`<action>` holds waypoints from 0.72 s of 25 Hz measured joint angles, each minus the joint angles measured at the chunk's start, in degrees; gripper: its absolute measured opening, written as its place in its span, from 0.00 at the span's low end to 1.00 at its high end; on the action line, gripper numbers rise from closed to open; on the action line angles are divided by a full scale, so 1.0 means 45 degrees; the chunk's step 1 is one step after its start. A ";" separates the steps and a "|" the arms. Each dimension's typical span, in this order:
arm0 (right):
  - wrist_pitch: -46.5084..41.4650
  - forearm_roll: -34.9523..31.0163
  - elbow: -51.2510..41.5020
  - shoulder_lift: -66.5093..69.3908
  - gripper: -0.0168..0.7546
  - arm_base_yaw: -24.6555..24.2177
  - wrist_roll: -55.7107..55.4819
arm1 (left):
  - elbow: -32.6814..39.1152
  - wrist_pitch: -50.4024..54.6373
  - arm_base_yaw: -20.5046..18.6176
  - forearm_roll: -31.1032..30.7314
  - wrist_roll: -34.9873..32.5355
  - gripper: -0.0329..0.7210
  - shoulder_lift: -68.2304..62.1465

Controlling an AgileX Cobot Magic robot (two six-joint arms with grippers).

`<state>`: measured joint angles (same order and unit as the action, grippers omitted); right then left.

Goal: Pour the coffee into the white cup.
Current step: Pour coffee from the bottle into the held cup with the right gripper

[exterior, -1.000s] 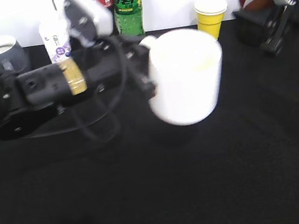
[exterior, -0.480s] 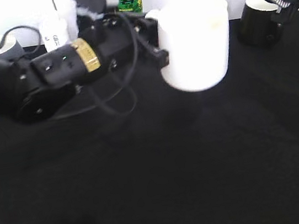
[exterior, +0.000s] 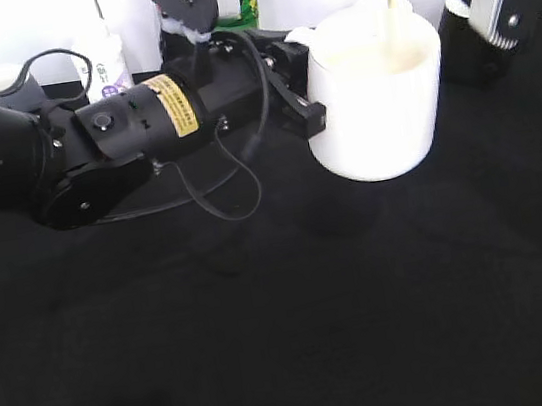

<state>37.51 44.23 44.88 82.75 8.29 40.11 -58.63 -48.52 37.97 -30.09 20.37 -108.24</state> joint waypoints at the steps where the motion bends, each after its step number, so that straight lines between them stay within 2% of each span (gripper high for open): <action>1: 0.0000 0.0000 0.0000 0.0017 0.69 0.0000 0.0158 | 0.0000 0.0000 0.0000 0.0000 0.0000 0.14 0.0000; 18: 0.0034 -0.0246 0.0000 0.0017 0.69 0.0000 0.2300 | 0.0000 0.0091 0.0000 -0.0059 0.0000 0.14 0.0000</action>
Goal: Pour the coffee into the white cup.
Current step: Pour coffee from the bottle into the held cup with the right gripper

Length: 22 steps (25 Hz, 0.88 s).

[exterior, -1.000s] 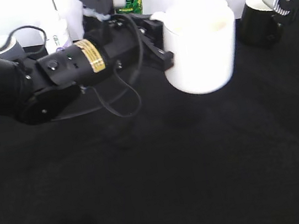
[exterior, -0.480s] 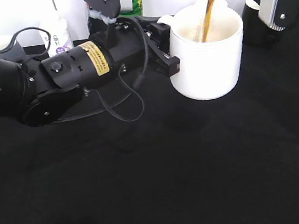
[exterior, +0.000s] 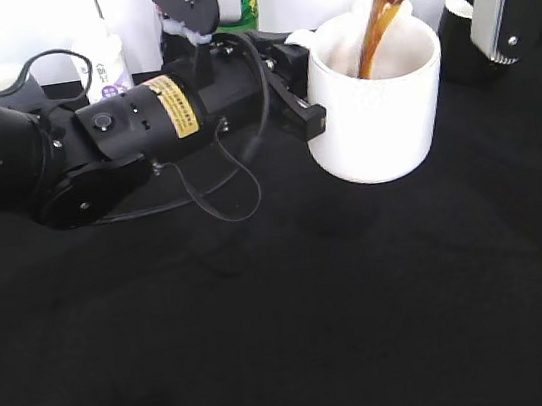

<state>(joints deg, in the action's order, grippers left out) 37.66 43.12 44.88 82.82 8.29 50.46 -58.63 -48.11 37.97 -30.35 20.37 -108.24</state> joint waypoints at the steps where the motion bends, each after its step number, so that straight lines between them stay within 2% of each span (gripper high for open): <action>1: 0.0000 -0.0016 0.0000 0.0000 0.69 0.0000 0.0052 | 0.0000 0.0011 0.0000 0.0000 0.0000 0.14 0.0000; 22: 0.0107 -0.0118 0.0010 0.0000 0.69 0.0000 0.1694 | 0.0000 0.0178 0.0000 -0.0040 -0.0013 0.14 0.0000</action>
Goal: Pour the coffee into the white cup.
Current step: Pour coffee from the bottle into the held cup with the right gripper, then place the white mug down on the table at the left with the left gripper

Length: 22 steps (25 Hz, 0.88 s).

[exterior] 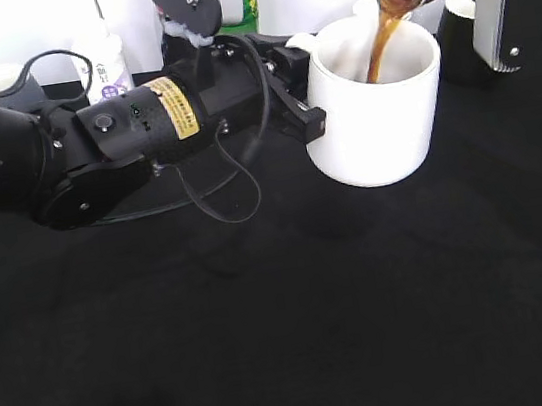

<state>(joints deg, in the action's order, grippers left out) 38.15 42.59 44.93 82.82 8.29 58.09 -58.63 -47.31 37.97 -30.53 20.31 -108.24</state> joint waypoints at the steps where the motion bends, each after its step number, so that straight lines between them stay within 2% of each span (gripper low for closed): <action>1: 0.0000 0.0000 0.0000 0.0000 0.69 0.0000 0.0067 | 0.0000 0.0025 0.0000 0.0000 -0.0010 0.14 0.0000; 10: 0.0055 -0.0048 0.0000 0.0000 0.69 0.0000 -0.0159 | 0.0000 0.0025 0.0000 -0.0002 -0.0041 0.14 0.0000; 15: 0.0219 0.1397 0.0015 0.0000 0.69 0.0000 -0.4409 | 0.0000 -0.0366 -0.0071 0.0434 -0.0055 0.14 0.0000; 18: 0.0524 0.1631 0.0015 0.0000 0.69 0.0000 -0.8040 | 0.0000 -0.0467 -0.0317 0.0581 -0.0055 0.14 0.0000; 22: 0.0501 0.1671 0.0015 0.0000 0.69 0.0000 -1.5478 | 0.0494 -0.1160 -0.1324 0.0597 -0.0055 0.14 0.0013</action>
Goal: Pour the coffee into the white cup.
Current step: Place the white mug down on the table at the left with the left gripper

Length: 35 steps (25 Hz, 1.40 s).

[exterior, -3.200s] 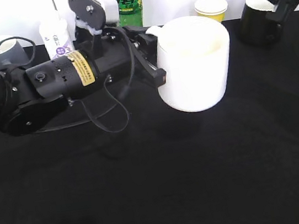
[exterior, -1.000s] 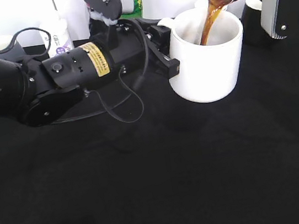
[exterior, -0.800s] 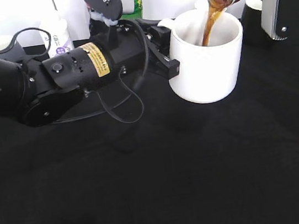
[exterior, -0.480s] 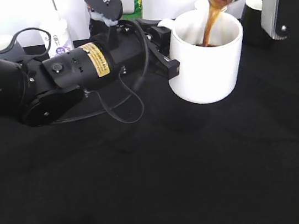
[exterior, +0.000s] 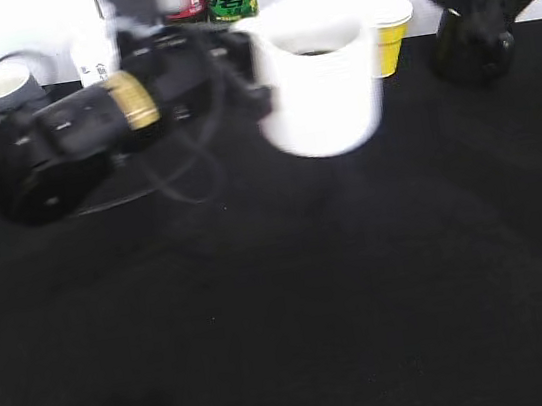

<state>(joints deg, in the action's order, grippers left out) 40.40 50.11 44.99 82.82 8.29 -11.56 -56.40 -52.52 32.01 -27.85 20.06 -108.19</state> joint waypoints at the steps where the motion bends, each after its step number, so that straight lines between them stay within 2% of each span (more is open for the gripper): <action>1: -0.0171 0.0000 0.0000 0.0000 0.69 0.0000 -0.1876 | 0.0416 -0.0391 -0.0398 0.0014 0.0000 0.14 0.0027; 2: -0.0374 0.0000 0.0000 0.0000 0.69 0.0000 -0.3211 | 0.0838 -0.0611 -0.0775 0.0014 0.0000 0.14 0.0142; 4: -0.0514 -0.0037 0.0000 0.0000 0.69 0.0000 -0.4365 | 0.1831 -0.1517 -0.1517 0.0248 -0.0493 0.14 0.0257; 6: -0.0540 -0.0051 0.0000 0.0000 0.69 0.0000 -0.4523 | 0.3048 -0.2137 -0.1897 0.1386 -0.1364 0.14 0.0267; 9: -0.0556 -0.0078 0.0000 0.0000 0.69 0.0000 -0.4550 | 0.4475 -0.2687 -0.2007 0.3791 -0.2949 0.14 0.0267; 13: -0.0606 -0.0088 0.0000 0.0000 0.69 0.0000 -0.4572 | 0.4843 -0.2869 -0.2092 0.5845 -0.3906 0.13 -0.0147; 15: -0.0632 -0.0088 0.0000 0.0000 0.69 0.0000 -0.4572 | 0.4843 -0.2826 -0.2530 0.6593 -0.3949 0.14 -0.0721; 18: -0.0632 -0.0088 0.0000 0.0000 0.69 0.0000 -0.4572 | 0.4022 -0.2806 -0.3094 0.6842 -0.4011 0.14 -0.1656; 20: -0.0645 -0.0088 0.0000 0.0000 0.69 0.0000 -0.4572 | 0.3218 -0.3038 -0.3118 0.6830 -0.3974 0.14 -0.2355; 24: -0.0645 -0.0088 0.0000 0.0000 0.69 0.0000 -0.4572 | 0.2967 -0.3301 -0.3118 0.6765 -0.3880 0.15 -0.2672; 25: -0.0645 -0.0088 0.0000 0.0000 0.69 0.0000 -0.4572 | 0.3049 -0.3392 -0.3118 0.6712 -0.3831 0.21 -0.2672; 27: -0.0645 -0.0088 0.0000 0.0000 0.69 0.0000 -0.4572 | 0.3444 -0.3629 -0.3132 0.6714 -0.3775 0.43 -0.2500; 28: -0.0645 -0.0088 0.0000 0.0000 0.69 0.0000 -0.4572 | 0.3677 -0.3668 -0.3159 0.6670 -0.3775 0.47 -0.2339; 31: -0.0645 -0.0103 0.0000 0.0000 0.69 0.0000 -0.4576 | 0.4502 -0.3345 -0.3159 0.6481 -0.3775 0.49 -0.1501; 35: -0.0893 -0.1730 0.0000 0.0148 0.69 0.0000 -0.4240 | 0.6002 -0.2906 -0.3159 0.5730 -0.3763 0.49 0.0327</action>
<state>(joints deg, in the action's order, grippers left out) 36.38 42.33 44.99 83.49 8.29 -30.64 -29.40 -65.60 17.80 -2.06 3.13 -106.71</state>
